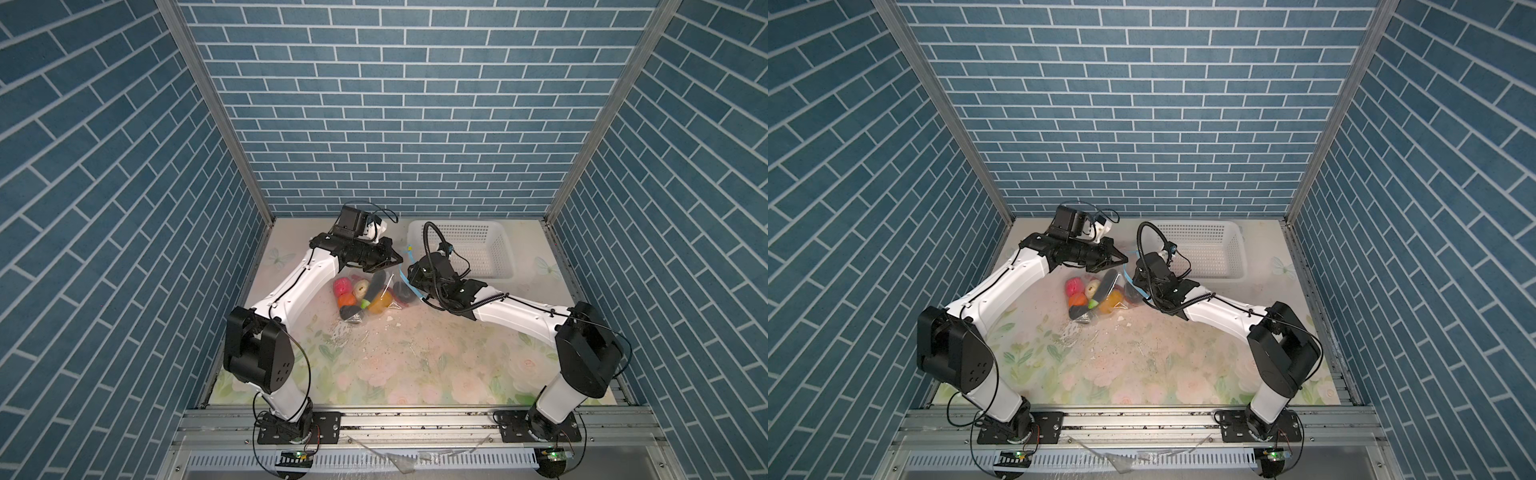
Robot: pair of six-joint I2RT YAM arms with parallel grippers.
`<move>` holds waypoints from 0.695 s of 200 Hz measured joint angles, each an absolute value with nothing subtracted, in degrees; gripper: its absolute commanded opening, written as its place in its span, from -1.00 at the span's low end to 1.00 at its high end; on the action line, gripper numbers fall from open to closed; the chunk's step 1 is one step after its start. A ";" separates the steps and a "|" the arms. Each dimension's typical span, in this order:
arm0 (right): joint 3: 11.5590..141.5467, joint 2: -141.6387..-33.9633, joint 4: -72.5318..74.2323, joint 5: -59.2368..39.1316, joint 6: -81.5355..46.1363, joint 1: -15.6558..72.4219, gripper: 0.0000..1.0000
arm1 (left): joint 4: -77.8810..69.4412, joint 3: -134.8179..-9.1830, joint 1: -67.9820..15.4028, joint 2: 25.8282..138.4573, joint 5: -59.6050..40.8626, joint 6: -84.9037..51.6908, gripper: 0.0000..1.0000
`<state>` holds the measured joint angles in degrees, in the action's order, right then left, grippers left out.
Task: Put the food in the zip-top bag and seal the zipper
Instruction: 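Lower the eggplant into the bag beside the left gripper, then open the right gripper to release the eggplant and raise it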
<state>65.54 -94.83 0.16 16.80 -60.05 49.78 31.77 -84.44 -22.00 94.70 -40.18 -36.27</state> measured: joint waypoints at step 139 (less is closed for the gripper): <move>49.23 -76.44 0.08 21.52 -62.89 46.37 0.10 | 31.35 -83.31 -22.00 93.30 -39.97 -36.29 -1.00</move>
<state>49.23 -76.44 0.08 21.52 -62.89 46.37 31.35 -83.31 -22.00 93.30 -39.97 -36.29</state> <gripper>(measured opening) 0.537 0.045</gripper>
